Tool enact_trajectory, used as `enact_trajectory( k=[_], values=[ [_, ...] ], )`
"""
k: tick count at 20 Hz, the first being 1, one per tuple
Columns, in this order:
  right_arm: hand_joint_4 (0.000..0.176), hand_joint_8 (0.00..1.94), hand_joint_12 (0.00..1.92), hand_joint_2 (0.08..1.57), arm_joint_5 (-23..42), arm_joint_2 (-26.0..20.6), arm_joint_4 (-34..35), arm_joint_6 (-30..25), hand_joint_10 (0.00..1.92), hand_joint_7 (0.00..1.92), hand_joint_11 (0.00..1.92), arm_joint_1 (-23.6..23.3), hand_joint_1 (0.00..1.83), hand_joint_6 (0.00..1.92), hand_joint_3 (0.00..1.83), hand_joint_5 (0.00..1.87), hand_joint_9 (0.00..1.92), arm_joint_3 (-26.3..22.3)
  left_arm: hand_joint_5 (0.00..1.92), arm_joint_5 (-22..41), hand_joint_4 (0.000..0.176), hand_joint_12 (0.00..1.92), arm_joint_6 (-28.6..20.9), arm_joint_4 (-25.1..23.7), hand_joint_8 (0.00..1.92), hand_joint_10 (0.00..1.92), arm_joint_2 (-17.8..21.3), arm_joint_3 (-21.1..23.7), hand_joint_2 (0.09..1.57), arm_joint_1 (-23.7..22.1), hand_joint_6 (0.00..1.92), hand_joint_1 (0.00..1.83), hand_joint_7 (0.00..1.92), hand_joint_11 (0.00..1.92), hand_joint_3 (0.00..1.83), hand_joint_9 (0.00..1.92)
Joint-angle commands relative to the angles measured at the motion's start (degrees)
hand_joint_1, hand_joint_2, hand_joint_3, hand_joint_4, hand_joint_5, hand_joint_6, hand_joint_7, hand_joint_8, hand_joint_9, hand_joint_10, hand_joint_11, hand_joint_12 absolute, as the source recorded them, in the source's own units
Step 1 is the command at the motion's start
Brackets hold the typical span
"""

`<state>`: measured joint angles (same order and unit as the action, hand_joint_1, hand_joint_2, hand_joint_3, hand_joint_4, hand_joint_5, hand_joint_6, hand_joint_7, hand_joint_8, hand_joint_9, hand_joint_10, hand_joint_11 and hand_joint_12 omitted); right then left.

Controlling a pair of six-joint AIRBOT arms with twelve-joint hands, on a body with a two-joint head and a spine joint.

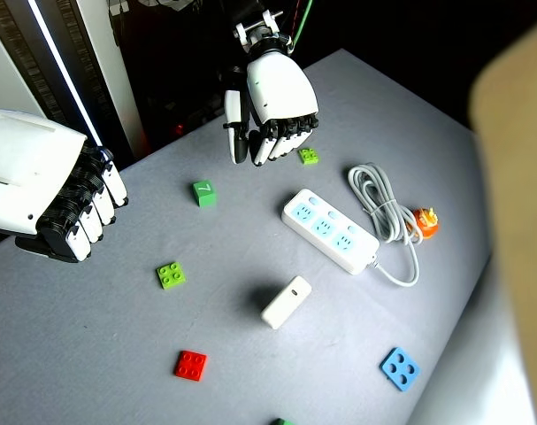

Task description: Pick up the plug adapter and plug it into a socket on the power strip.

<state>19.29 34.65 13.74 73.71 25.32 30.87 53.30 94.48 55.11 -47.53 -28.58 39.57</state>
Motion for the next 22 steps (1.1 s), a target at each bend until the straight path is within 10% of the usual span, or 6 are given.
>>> enact_trajectory(
  k=[1,14,22],
  values=[
    [0.0,0.06,0.59,1.26,5.92,-0.21,-0.45,0.15,0.1,0.24,0.0,-0.28,0.08,0.06,0.11,0.24,0.19,-0.31,0.08,4.22,0.0,0.16,0.09,-2.8,0.05,0.05,0.31,-0.29,1.15,-0.24,0.05,0.0,0.06,0.0,0.18,0.03],
    [0.0,0.0,0.59,1.32,3.39,2.55,7.16,3.66,0.0,0.29,0.0,-2.99,0.09,0.0,0.0,0.3,0.24,1.19,0.1,1.91,0.0,0.15,0.96,0.17,0.0,0.0,2.04,0.93,1.23,-0.37,0.0,0.0,0.11,0.0,0.0,0.08],
    [0.0,0.0,0.56,1.3,-2.45,14.16,11.51,4.28,0.0,0.25,0.0,-7.54,0.16,0.0,0.0,0.26,0.21,14.22,0.11,-7.96,0.0,0.18,5.54,2.97,0.0,0.0,3.64,-1.08,1.23,-1.8,0.0,0.0,0.12,0.0,0.0,0.1]
  ],
)
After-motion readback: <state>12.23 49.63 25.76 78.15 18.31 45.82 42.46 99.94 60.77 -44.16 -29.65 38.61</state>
